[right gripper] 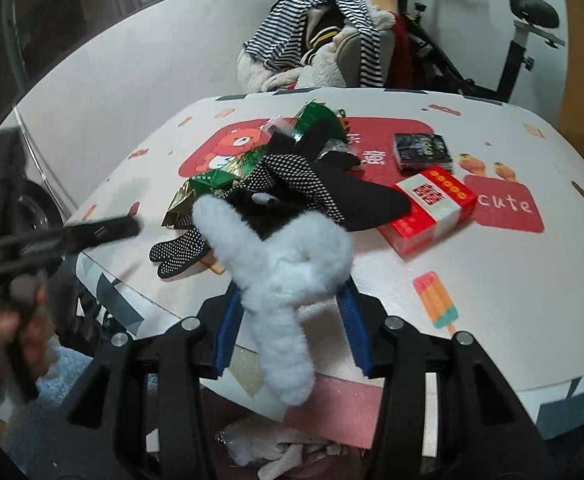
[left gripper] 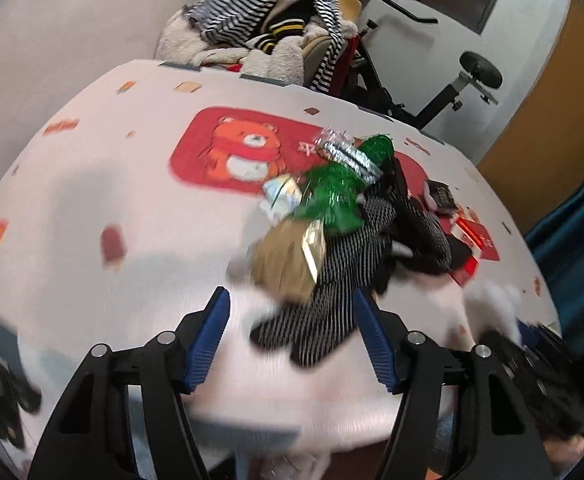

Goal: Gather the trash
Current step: 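Grasp the gold-green snack packet with the left gripper while the right gripper lifts the fluffy item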

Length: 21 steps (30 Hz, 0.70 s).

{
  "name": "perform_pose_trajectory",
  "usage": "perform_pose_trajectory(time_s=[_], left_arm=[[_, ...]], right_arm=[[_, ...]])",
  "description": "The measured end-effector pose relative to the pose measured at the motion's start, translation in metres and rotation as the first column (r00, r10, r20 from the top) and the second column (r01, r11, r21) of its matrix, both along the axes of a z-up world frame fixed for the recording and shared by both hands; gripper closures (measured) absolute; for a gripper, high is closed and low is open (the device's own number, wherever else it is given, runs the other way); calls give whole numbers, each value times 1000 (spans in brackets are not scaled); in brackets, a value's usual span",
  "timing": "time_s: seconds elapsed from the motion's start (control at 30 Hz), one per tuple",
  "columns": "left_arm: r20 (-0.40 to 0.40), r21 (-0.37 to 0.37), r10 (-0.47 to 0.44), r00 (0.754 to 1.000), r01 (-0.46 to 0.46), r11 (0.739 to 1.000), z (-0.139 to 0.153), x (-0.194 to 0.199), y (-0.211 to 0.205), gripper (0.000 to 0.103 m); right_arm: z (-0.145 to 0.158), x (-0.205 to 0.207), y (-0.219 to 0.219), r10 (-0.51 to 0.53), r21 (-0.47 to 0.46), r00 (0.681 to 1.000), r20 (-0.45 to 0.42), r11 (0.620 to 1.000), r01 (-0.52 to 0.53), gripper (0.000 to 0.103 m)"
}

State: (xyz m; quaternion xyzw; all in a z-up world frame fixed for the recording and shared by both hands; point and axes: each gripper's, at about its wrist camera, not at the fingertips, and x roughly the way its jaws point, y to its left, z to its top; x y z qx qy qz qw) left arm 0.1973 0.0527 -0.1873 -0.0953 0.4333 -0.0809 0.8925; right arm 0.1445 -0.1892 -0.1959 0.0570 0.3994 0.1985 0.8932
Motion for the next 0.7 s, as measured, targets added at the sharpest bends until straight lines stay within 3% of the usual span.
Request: perform_pose_trajectory(time_s=[0.17,0.3,0.37,0.7], left_arm=[[-28,90,-38,999,40,995,-10,45,-14,55],[-22,140,-72,997,75,987,-16,56,-21,83],[-16,130,-87,996,88,988,-11,54,-21,89],[89,39,-115,989,112,993,53,10,-2,92]], right_arm=[[-1,-7,-8,-17,12,1000,-5,1000,17,55],[-3,-13,-17,-30,37,999,-12,999,30,55],[-4,-15,-21,-37,42,999,-16,998,38,55],[7,-26,-41,-92,86,996,-5,992,92,55]])
